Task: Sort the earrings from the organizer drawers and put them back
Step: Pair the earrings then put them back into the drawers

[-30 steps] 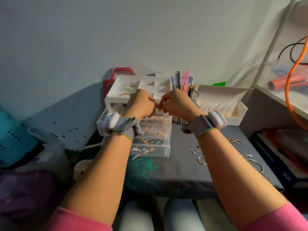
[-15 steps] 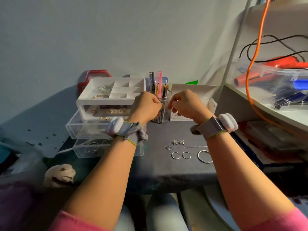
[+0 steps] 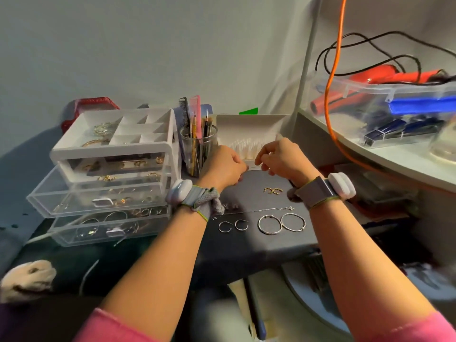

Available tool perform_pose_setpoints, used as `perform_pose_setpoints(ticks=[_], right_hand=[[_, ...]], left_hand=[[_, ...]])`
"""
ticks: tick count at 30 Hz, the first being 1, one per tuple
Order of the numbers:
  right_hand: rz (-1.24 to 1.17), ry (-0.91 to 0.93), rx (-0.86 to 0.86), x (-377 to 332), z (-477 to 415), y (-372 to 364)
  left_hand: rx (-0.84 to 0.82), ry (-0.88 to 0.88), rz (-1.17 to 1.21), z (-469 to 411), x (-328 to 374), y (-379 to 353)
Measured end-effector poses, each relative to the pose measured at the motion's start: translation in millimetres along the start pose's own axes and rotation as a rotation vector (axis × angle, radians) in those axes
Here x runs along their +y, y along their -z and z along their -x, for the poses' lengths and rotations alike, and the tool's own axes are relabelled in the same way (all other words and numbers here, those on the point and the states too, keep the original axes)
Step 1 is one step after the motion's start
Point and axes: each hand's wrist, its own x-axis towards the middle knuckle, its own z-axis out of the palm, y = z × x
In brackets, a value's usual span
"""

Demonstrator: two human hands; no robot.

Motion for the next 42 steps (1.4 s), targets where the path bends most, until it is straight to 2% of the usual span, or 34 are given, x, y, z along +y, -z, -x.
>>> perform_pose_setpoints(ticks=[10,24,42], right_hand=[[0.04,-0.112,-0.093,59,-14,-1],[0.095,-0.273,-0.152,109,-34,-27],[0.101,-0.234,-0.174,116,-37,-37]], left_hand=[[-0.103,0.063,-0.075,-25,-4,-55],[-0.179,0.047,-0.198,-55,-17,-101],[-0.132,0.048,-0.207,-63,-32,-118]])
